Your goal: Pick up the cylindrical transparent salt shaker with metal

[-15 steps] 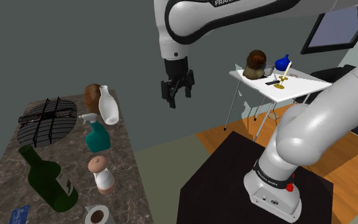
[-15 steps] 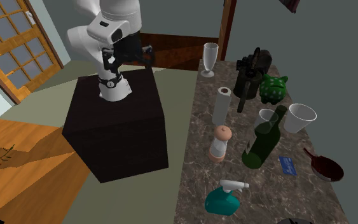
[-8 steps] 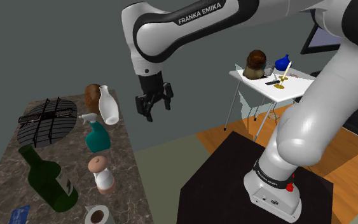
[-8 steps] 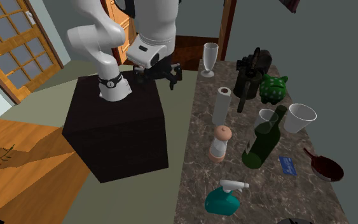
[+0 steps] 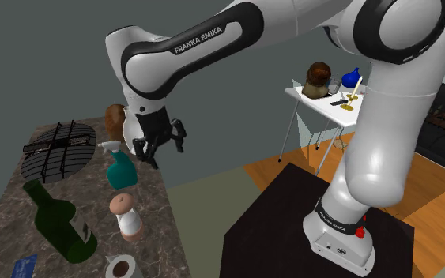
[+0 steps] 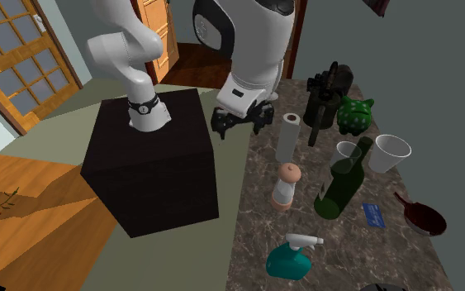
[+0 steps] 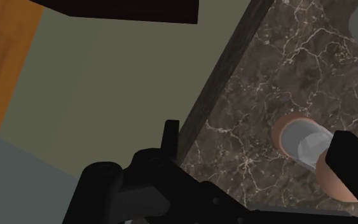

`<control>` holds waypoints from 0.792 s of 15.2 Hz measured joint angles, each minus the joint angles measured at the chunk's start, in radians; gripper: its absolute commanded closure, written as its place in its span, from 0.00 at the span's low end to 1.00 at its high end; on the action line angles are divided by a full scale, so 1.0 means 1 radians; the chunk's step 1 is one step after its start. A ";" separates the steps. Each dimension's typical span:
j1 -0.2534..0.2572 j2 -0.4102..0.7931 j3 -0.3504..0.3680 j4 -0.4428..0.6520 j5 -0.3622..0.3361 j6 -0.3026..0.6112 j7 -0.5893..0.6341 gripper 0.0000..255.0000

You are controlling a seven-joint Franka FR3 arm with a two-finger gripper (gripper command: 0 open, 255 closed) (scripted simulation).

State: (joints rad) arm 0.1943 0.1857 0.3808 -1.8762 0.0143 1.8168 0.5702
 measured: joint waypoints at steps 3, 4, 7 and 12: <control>0.042 0.132 0.008 0.119 -0.038 -0.002 0.062 0.00; 0.054 0.171 0.007 0.156 -0.048 -0.006 0.078 0.00; 0.101 0.300 0.003 0.294 -0.081 -0.030 0.123 0.00; 0.187 0.524 -0.014 0.575 -0.124 -0.106 0.176 0.00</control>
State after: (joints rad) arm 0.3815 0.7094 0.3671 -1.3010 -0.1102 1.7112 0.7465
